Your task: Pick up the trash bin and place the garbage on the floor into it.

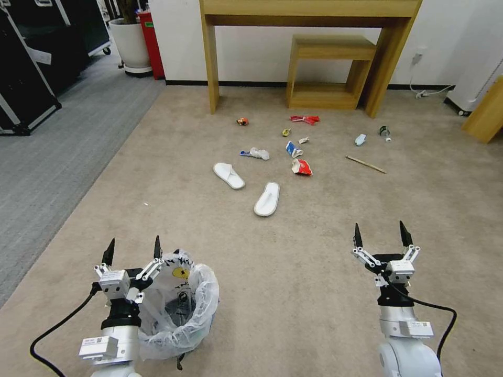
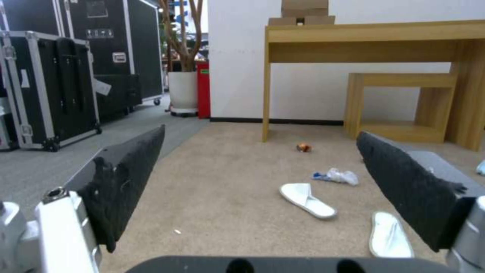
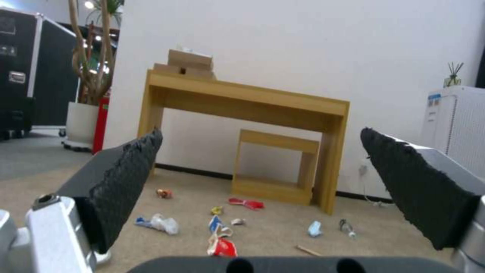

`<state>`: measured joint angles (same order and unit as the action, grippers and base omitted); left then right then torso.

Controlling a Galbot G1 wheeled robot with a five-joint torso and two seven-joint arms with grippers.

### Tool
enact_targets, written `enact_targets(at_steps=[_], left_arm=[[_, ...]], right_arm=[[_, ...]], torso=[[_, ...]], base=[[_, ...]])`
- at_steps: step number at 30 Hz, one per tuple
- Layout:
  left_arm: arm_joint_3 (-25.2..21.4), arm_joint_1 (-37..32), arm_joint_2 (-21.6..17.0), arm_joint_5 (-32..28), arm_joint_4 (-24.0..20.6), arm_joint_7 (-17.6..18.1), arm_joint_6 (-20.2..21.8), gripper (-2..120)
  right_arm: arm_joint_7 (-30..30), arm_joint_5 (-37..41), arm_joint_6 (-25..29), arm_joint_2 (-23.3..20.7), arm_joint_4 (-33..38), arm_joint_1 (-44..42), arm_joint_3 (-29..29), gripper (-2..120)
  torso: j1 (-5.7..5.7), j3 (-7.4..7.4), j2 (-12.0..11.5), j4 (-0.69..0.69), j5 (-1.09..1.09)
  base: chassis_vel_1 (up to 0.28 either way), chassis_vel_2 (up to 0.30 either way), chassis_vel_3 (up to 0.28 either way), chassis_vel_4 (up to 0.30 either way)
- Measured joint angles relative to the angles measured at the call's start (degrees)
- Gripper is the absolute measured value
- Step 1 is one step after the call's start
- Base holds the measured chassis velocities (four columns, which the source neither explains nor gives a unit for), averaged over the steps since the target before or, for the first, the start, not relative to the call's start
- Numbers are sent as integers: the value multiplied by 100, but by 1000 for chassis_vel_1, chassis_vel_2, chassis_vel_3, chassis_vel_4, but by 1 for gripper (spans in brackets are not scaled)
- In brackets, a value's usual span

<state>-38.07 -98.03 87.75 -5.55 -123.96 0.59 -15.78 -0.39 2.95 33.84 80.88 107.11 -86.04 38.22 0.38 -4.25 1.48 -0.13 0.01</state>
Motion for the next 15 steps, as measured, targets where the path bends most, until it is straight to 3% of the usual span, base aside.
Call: enact_targets(at_steps=[10, 15], left_arm=[[-30, -5, -8, -23, -6, 50, 58, 100], [-130, -46, -104, -82, -55, 243, 301, 100]], right_arm=[[10, 46, -40, -26, 3, 21, -42, 100], [16, 89, -70, -89, 17, 19, -19, 100]], torso=[[0, 0, 0, 1, -3], [0, 0, 0, 1, 1]], base=[[125, 112, -124, -119], [28, 33, -40, -18]])
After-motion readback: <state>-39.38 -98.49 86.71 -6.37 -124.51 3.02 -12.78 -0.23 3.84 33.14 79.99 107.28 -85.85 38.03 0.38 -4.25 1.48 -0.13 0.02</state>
